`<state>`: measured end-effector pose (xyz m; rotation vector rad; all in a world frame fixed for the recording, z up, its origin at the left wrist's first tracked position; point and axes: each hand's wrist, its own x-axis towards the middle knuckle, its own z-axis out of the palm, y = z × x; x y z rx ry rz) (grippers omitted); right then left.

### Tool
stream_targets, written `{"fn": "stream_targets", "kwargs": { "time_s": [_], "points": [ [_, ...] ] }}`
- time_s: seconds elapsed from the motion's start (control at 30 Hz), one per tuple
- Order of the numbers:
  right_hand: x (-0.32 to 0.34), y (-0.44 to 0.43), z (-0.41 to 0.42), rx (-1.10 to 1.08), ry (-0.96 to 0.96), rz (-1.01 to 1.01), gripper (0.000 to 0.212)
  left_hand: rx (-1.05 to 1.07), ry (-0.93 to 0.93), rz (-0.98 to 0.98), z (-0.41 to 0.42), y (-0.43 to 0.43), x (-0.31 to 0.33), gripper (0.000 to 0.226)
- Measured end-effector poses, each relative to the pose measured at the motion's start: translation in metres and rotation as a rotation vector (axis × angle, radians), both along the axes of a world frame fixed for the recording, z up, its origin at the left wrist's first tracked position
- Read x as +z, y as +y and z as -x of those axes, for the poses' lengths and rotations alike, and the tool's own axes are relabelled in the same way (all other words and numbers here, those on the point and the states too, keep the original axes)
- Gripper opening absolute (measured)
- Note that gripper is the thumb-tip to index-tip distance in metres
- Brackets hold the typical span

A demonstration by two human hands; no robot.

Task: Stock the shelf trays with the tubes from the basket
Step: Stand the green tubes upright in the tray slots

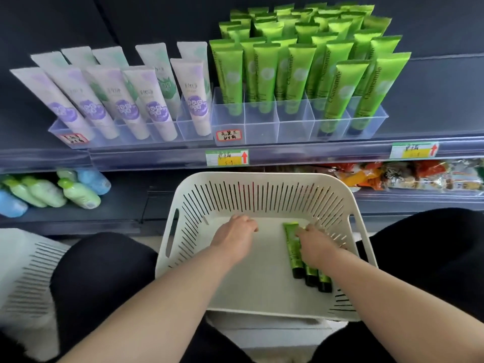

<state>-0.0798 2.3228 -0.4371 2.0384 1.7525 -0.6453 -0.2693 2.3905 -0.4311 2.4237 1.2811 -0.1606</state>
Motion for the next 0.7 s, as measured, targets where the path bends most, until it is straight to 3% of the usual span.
{"fn": "stream_targets", "kwargs": {
  "time_s": [0.13,0.3,0.57,0.7],
  "points": [
    [-0.027,-0.003,0.003,0.016,0.023,0.170,0.062,0.006,0.005,0.070,0.003,-0.003,-0.021,0.038],
    [-0.046,-0.001,0.001,-0.056,0.142,0.156,0.067,0.027,0.020,0.118,0.009,-0.005,-0.034,0.035],
    [-0.050,-0.002,0.043,0.122,0.397,0.148,0.065,0.104,0.004,0.137,0.013,-0.001,-0.040,0.036],
    [-0.045,0.013,0.033,0.011,0.341,-0.074,0.055,0.126,-0.015,0.140,0.018,-0.002,-0.043,0.036]
  ]
}}
